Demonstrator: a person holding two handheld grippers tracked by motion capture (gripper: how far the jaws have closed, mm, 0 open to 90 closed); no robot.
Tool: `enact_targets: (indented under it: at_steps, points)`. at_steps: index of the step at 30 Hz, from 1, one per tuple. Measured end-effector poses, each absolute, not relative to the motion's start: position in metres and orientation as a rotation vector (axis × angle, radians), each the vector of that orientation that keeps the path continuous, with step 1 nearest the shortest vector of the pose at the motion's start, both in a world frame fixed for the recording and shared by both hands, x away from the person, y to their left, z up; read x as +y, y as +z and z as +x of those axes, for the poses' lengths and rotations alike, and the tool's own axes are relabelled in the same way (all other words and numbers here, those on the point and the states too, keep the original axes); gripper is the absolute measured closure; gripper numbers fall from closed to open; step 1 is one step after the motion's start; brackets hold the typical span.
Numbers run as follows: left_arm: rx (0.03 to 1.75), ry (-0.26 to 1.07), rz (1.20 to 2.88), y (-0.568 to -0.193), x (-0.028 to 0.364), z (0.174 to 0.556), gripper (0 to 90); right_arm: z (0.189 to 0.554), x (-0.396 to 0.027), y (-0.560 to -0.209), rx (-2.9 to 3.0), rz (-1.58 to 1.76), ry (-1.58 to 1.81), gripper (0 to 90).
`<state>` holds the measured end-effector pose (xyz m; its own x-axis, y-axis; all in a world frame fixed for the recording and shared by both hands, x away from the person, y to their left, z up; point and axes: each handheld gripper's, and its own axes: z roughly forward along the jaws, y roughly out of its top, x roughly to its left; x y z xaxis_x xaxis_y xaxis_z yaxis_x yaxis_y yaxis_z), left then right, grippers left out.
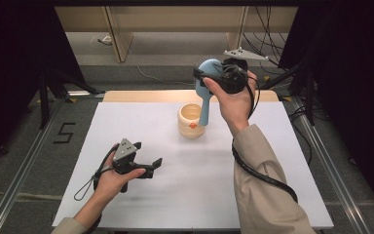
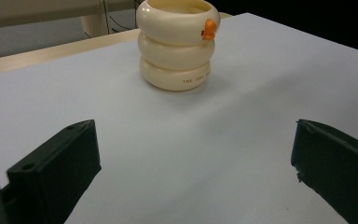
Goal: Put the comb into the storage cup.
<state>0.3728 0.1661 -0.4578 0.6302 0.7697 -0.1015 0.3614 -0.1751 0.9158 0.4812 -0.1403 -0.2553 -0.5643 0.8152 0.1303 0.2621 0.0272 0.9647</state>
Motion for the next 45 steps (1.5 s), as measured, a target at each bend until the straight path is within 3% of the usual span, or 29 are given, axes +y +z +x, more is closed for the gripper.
enact_targets:
  at_steps: [45]
  points:
    - [0.934, 0.501, 1.754, -0.455, 0.169, 0.374, 0.7, 0.502, -0.125, -0.260, 1.714, 1.129, 1.556, 22.9]
